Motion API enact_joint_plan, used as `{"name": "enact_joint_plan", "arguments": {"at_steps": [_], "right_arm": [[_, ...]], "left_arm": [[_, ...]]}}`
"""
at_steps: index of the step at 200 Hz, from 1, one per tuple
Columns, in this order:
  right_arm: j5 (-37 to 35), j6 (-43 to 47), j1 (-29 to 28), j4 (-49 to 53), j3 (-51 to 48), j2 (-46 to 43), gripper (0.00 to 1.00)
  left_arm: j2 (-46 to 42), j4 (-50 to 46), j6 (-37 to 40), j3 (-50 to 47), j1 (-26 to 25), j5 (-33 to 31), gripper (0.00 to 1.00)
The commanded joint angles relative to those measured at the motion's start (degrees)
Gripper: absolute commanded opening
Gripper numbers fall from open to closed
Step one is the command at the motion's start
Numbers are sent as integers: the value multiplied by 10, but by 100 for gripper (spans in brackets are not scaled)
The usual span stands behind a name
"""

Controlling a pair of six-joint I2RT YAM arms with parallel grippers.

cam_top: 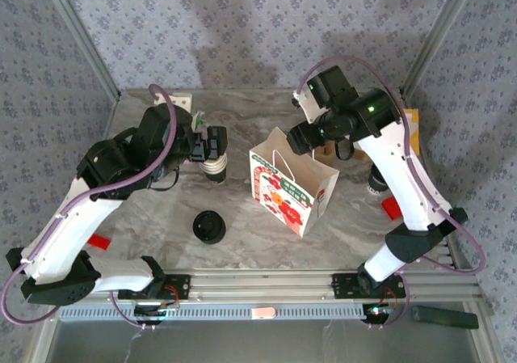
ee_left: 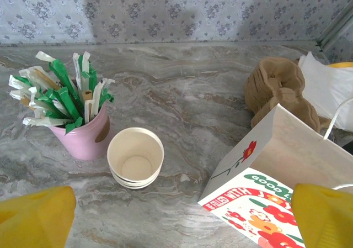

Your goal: Pack the takeout coffee

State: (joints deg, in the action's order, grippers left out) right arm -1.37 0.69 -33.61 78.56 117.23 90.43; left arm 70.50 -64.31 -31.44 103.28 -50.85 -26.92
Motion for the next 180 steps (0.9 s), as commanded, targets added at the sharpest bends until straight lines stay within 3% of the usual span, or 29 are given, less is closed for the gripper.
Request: {"name": "enact_joint_plan", "arguments": {"at_steps": [1,63,140,161,180], "right_arm": [[-7,-2,3,-2,-3,2,73],[11,-30,4,-27,25,-34,81],[4,-37,13,-39,-32,-40,81],[14,-46,16,-47,-50,-45,77],[27,-59,17,-54,-65,-47,61]], "left_arm": [[-10,10,14,-5,5,2,100],[-14,23,22,-23,6,7,100],[-9,25,20,-23,7,31,100],[-7,24,18,-22,6,34,100],[-5,26,18,-21,6,37,100]]}}
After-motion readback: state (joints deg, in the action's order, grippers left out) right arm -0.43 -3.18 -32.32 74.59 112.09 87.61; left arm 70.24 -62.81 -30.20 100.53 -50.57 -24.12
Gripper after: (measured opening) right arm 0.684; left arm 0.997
